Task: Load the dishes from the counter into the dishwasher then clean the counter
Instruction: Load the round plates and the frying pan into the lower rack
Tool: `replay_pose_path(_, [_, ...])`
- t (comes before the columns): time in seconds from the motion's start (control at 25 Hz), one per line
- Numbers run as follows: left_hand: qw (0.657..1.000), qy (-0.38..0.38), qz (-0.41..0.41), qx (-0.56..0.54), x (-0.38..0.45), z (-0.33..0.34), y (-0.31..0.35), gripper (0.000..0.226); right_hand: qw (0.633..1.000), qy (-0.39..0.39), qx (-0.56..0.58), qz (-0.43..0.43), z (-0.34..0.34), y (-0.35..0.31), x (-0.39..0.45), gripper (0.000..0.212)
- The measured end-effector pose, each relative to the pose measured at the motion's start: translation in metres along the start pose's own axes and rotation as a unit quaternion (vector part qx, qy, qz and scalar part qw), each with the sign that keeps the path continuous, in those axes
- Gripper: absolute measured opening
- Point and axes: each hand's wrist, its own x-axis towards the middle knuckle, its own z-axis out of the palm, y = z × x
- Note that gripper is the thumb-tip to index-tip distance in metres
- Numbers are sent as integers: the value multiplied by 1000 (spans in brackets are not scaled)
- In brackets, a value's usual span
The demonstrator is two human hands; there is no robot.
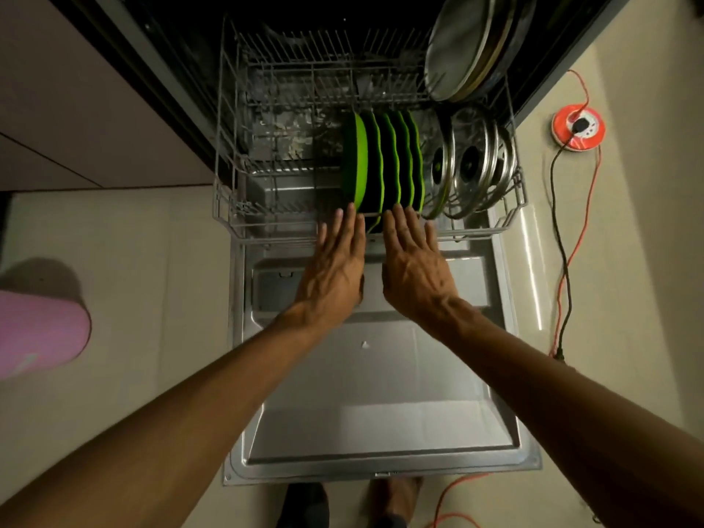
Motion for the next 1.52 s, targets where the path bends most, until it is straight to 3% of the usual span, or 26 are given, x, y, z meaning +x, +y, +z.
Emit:
replay_pose_path(0.12, [999,-25,-8,42,3,5,2,90,999,-8,-35,15,10,-3,7,83])
replay_pose_path(0.44, [997,-77,3,8,68,-38,-24,109,994,-81,-77,-3,-29,10,77,105])
replay_pose_path(0.8, [997,-77,9,-11,150,-73,-54,103,993,-86,-75,-3,-59,25,165,104])
replay_pose_path(1.0, [998,-56,20,-2,172,-80,-63,107,994,-59,-96,3,-63,28,188,106])
replay_pose_path(1.4, [998,-58,8,-18,200,-97,-65,103,993,-77,-84,13,-77,27,213,109])
replay_pose_path(1.52, [995,-66,-15,-70,205,-102,-62,101,992,-97,-74,16,-84,26,219,106])
